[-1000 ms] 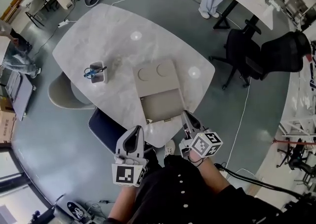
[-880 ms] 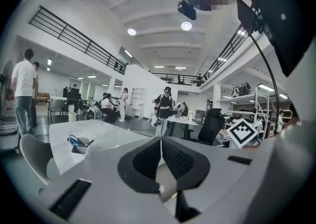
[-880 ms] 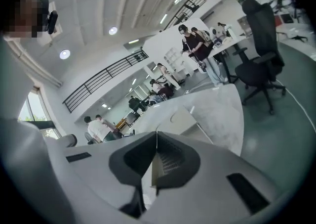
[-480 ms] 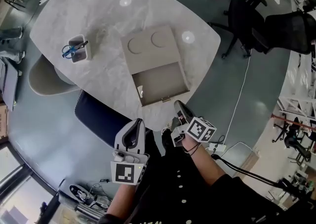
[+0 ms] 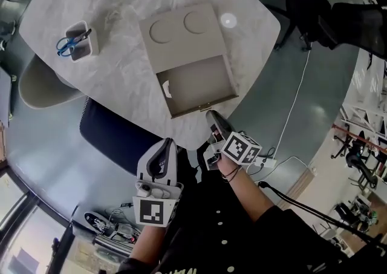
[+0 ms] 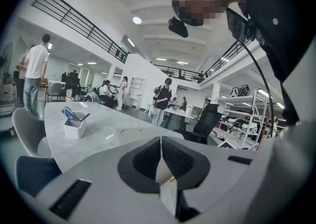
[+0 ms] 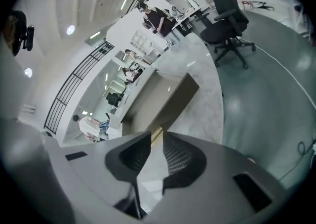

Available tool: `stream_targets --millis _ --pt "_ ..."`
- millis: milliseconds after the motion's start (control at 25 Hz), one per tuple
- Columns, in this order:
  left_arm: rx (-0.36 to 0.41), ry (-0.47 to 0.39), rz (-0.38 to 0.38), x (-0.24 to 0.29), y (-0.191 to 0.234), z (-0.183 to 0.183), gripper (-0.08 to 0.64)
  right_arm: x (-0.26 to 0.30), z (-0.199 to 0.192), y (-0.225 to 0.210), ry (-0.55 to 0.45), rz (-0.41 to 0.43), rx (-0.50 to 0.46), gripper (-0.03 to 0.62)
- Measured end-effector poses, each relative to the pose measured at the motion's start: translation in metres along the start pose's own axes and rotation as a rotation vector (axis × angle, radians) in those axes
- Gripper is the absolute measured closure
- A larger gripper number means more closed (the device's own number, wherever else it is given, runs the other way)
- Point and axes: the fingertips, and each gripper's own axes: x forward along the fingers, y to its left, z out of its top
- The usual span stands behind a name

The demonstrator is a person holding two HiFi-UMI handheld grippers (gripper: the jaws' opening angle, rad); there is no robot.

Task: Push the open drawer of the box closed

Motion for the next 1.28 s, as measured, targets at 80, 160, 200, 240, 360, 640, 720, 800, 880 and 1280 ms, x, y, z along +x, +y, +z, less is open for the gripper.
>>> stream_targets --millis 80,160,200,240,360,640,720,800,880,1280 --pt "0.009 -0.014 0.004 0.001 0.004 0.000 0.541 0.005 -0.003 -0.001 0.003 -0.001 0.017 0.515" --pt "0.005 -0.002 0.009 0.000 0.006 -0.002 0.541 0.009 -0.005 -0.002 0.005 -0.002 0.037 0.514" --pt "0.000 0.012 0.009 0.000 0.006 -0.005 0.541 0.011 -0.006 -0.002 0.005 -0.002 0.050 0.514" --pt "-0.004 0.028 0.008 -0.001 0.007 -0.008 0.541 0.012 -0.006 -0.002 0.005 -0.001 0.063 0.512" --pt "-0.010 0.052 0.007 -0.002 0.009 -0.013 0.541 0.016 -0.007 -0.004 0.003 0.001 0.105 0.505" --pt "-0.007 0.034 0.010 0.000 0.013 -0.010 0.541 0.020 -0.008 -0.003 -0.010 0.028 0.172 0.509" --pt "-0.018 0.071 0.010 -0.002 0.013 -0.017 0.541 0.020 -0.007 -0.002 -0.014 0.035 0.183 0.532" --pt "-0.023 0.081 0.010 -0.002 0.014 -0.019 0.541 0.021 -0.007 -0.001 -0.016 0.032 0.190 0.534" --pt "-0.018 0.066 0.010 -0.001 0.014 -0.017 0.541 0.020 -0.007 -0.001 -0.018 0.031 0.193 0.536" --pt "-0.029 0.090 0.014 -0.004 0.017 -0.020 0.541 0.033 0.004 0.012 -0.027 0.061 0.202 0.537"
